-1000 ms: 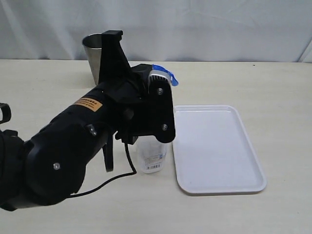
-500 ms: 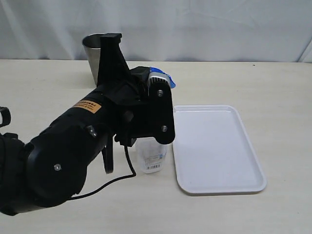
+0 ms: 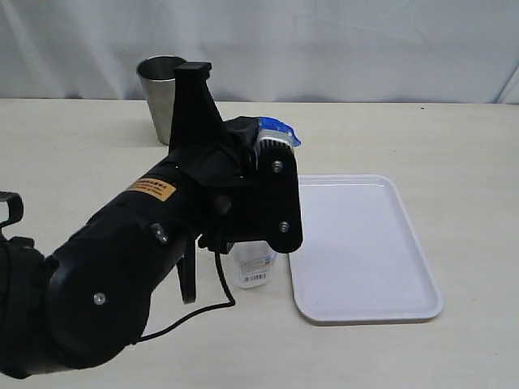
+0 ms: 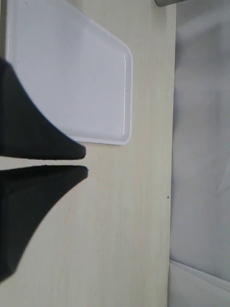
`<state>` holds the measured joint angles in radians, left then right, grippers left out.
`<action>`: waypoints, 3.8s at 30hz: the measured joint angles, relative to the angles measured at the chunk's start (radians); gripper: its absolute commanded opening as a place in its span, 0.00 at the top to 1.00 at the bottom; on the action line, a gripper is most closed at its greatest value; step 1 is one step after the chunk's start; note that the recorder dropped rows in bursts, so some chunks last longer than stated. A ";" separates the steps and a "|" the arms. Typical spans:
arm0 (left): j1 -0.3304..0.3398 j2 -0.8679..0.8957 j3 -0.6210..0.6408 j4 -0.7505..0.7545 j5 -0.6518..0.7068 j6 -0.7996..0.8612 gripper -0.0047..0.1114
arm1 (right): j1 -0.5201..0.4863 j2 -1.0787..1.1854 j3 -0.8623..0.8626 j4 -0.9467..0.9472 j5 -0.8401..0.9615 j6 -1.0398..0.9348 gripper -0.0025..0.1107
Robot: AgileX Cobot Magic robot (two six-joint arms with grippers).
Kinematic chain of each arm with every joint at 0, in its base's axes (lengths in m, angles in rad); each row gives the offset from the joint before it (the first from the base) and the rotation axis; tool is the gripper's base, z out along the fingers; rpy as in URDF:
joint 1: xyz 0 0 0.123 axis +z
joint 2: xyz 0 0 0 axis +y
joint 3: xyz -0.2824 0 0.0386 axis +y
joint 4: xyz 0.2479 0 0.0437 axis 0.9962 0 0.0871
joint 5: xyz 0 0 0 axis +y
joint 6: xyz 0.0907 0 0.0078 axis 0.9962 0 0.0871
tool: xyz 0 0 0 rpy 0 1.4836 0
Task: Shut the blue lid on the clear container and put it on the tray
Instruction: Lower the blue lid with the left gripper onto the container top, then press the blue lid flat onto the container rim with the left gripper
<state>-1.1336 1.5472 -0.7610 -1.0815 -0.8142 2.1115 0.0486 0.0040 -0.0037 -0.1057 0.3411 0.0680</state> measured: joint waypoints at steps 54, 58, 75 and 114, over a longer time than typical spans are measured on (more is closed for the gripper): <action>-0.074 0.002 0.036 -0.077 -0.044 0.000 0.96 | 0.000 0.000 0.000 0.000 0.000 0.000 0.94; -0.074 0.002 0.036 -0.079 -0.022 0.000 0.96 | 0.000 0.000 0.000 0.000 0.000 0.000 0.94; -0.074 0.002 0.036 -0.124 0.040 0.000 0.96 | 0.000 0.000 0.000 0.000 0.000 0.000 0.94; -0.074 0.002 0.036 -0.235 0.145 0.000 0.96 | 0.000 0.000 0.000 0.000 0.000 0.000 0.94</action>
<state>-1.2077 1.5488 -0.7253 -1.3165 -0.6696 2.1115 0.0486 0.0040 -0.0037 -0.1057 0.3411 0.0680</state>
